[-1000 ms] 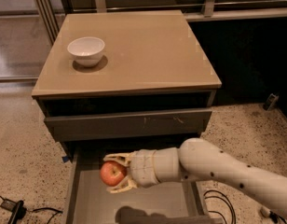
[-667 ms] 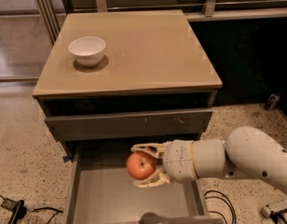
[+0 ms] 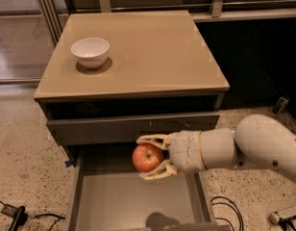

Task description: Pick apple from middle drawer and place on counter

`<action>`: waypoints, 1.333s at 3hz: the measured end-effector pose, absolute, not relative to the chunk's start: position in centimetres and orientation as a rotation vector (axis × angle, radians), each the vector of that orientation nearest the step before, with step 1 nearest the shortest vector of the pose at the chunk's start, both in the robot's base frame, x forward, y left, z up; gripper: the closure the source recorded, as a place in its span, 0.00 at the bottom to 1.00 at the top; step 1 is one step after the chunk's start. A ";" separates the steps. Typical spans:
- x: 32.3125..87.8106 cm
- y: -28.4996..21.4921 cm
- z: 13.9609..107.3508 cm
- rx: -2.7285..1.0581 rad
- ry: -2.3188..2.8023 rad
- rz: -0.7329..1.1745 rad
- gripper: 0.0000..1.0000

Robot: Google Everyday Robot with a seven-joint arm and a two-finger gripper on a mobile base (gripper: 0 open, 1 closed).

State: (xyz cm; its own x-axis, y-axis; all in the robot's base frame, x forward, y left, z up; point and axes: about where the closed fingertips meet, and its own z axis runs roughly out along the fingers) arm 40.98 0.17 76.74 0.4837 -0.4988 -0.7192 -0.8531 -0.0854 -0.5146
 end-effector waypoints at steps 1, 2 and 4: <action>45.9 -0.8 81.6 -1.829 1.202 0.354 1.00; 49.9 -1.8 85.8 -1.916 1.258 0.300 1.00; 52.4 -0.9 90.0 -1.923 1.218 0.271 1.00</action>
Offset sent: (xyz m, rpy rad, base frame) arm 0.1755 -0.0356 0.2047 -0.3046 -0.0889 -0.0717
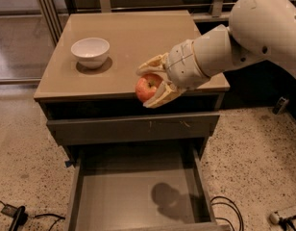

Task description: Pick apple from middle drawer and place on counter

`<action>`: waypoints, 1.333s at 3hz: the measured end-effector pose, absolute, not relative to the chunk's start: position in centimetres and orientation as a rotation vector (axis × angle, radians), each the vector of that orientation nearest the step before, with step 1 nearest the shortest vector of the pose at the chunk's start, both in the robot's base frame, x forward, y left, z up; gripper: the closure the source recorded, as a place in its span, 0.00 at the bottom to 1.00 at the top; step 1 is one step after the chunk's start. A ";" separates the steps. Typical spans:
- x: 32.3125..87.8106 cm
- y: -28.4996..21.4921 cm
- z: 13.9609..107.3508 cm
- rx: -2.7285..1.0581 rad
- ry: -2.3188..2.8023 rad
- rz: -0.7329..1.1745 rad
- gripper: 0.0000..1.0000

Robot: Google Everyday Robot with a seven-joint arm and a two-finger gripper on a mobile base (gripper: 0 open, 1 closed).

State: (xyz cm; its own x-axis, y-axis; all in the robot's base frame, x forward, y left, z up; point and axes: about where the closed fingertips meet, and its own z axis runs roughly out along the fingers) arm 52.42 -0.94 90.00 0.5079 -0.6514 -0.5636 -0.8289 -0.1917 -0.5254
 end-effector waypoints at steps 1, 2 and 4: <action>54.6 -0.7 90.4 -1.949 1.202 0.239 1.00; 59.1 -0.9 90.4 -1.979 1.206 0.207 1.00; 67.3 -1.5 90.2 -1.936 1.212 0.258 1.00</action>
Offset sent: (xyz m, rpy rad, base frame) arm 0.1482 0.0009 0.0200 -0.0950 -0.0801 0.0047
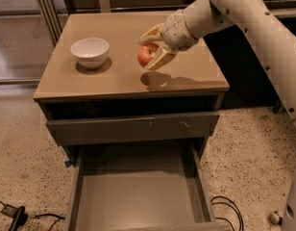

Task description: Pick apple from middle drawer and place on counter

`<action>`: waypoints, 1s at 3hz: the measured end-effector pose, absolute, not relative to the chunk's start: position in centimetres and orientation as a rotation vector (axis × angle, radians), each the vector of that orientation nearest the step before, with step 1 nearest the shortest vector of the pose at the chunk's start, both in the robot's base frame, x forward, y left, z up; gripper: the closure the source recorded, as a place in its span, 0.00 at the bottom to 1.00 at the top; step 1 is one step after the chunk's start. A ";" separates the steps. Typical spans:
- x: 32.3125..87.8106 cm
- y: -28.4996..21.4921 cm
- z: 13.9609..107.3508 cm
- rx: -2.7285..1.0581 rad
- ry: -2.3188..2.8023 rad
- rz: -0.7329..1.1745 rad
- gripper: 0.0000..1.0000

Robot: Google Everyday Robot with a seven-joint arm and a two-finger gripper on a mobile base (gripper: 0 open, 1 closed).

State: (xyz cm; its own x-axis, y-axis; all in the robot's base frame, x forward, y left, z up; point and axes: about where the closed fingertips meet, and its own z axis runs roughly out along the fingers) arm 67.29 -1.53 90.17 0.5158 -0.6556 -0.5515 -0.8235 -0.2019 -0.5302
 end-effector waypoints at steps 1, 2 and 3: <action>68.3 -2.0 86.9 -1.928 1.269 0.355 1.00; 68.8 -2.3 85.2 -1.929 1.308 0.400 0.99; 68.8 -2.3 85.2 -1.929 1.308 0.400 0.69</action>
Offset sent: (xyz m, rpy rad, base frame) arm 0.0256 -0.0189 -0.0901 -0.0001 0.2381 -0.0334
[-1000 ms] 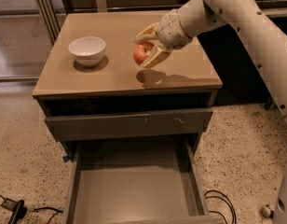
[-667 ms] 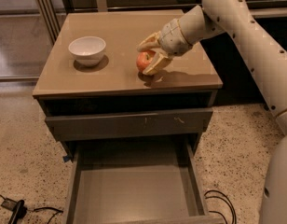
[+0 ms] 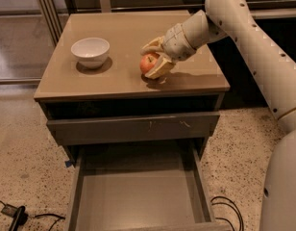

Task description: Pick apple from middle drawer and place on counter

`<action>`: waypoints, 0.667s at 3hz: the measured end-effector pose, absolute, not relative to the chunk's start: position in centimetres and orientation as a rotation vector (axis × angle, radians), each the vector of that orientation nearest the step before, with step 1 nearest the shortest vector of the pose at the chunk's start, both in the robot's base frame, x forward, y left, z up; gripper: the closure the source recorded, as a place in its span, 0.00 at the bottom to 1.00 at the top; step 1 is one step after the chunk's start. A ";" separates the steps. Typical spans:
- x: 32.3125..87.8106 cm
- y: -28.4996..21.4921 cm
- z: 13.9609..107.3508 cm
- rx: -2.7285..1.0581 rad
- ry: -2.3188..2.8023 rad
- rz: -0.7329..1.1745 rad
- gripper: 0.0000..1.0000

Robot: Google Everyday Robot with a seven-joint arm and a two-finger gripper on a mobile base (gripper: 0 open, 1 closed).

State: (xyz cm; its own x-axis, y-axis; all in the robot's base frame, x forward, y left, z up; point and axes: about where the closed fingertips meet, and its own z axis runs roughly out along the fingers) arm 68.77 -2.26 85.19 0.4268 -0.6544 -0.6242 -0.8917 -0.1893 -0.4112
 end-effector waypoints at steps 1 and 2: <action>68.8 -2.3 85.2 -1.929 1.308 0.400 0.45; 68.8 -2.3 85.2 -1.929 1.308 0.400 0.22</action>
Offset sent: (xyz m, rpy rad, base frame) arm 0.0000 0.0000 0.0000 0.0000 0.0000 0.0000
